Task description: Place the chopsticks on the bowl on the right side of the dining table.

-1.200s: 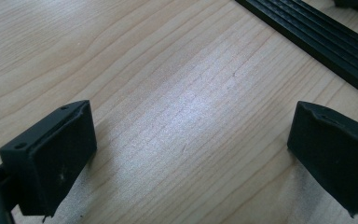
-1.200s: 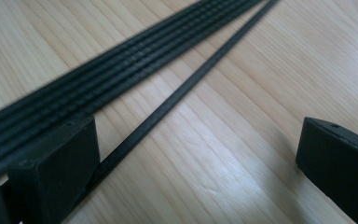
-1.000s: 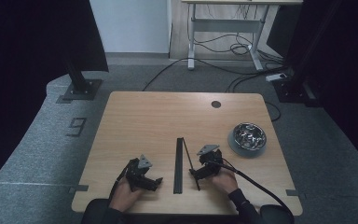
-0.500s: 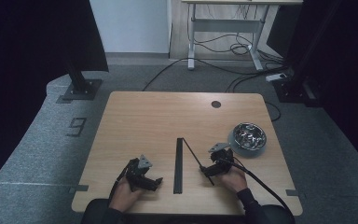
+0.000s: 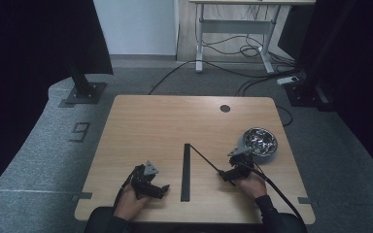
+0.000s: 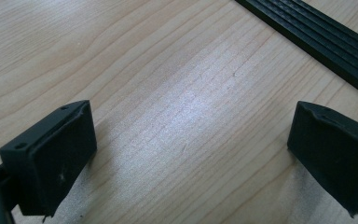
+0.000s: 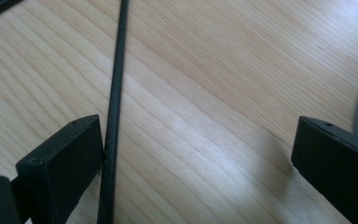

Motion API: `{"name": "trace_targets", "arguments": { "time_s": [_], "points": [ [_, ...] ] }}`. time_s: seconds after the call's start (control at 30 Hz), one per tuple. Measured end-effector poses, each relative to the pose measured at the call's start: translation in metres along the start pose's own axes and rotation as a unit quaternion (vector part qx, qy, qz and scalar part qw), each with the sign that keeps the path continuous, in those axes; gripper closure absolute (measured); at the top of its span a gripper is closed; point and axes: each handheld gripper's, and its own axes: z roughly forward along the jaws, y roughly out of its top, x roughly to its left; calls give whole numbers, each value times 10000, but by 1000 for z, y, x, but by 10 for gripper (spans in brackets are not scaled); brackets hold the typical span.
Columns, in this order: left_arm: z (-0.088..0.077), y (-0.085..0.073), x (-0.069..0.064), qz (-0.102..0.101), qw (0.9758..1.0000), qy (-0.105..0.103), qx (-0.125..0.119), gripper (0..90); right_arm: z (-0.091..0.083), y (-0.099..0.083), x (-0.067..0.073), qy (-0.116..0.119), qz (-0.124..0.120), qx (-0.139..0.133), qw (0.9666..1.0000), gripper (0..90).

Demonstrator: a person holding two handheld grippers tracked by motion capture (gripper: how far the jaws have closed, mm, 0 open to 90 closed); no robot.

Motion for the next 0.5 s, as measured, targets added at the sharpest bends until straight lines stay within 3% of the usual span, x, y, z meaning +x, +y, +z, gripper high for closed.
{"name": "trace_targets", "arguments": {
  "time_s": [0.13,0.27,0.37,0.43,0.5],
  "points": [
    [0,0,0,0,10000,0,0,8,-2,-2,-5,-19,66,17,10000,31],
    [0,0,0,-1,10000,0,0,8,-4,1,-2,-85,-95,3,9999,65],
    [0,0,0,0,10000,-6,-5,8,-5,3,0,1,-49,-59,10000,61],
    [0,0,0,1,10000,-6,-5,8,-8,8,2,233,26,-199,9995,42],
    [0,0,0,2,10000,-7,-4,8,-8,10,2,291,45,-231,9993,40]
  ]
}}
